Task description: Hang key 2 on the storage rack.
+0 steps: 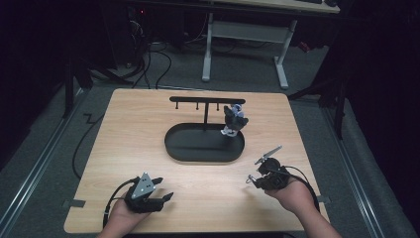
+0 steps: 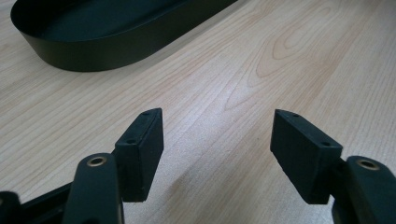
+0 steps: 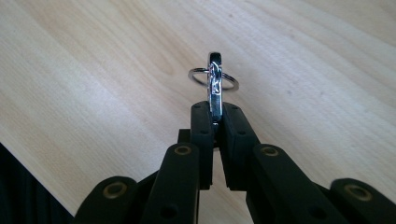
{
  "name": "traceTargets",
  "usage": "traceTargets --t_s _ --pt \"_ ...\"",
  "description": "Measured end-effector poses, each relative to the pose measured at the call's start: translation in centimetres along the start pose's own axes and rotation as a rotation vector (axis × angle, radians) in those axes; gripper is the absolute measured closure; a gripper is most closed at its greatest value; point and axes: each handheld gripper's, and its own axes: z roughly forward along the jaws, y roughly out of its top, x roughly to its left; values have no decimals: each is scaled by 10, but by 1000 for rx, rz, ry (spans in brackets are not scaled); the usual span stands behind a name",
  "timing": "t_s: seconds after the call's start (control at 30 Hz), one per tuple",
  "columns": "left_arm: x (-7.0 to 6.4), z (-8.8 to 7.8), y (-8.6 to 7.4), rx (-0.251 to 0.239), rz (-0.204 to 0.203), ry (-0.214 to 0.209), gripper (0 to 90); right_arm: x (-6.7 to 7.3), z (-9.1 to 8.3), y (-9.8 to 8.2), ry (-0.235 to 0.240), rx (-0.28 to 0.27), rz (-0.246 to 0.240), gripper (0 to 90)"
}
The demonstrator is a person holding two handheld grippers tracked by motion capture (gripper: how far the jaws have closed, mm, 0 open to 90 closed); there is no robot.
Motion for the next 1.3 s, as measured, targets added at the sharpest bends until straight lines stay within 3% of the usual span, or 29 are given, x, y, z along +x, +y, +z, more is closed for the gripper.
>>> traceTargets --t_s 0.1,0.2,0.53,0.73,1.17,1.3 --pt "-2 1 2 -6 4 0 356 -6 -3 2 -11 -6 11 850" --pt "-3 1 3 -12 2 -5 355 -10 -6 4 -15 -14 53 850" --pt "-1 5 4 -7 16 -17 355 -10 -21 17 -26 -83 44 850" --pt "-1 6 6 -17 15 -17 356 -10 -26 27 -39 -88 36 850" --pt "0 -6 1 -22 14 -4 355 -7 -27 68 -9 -119 13 850" --pt "2 -7 -2 -23 -6 -3 355 -5 -31 87 -11 -132 -2 851"
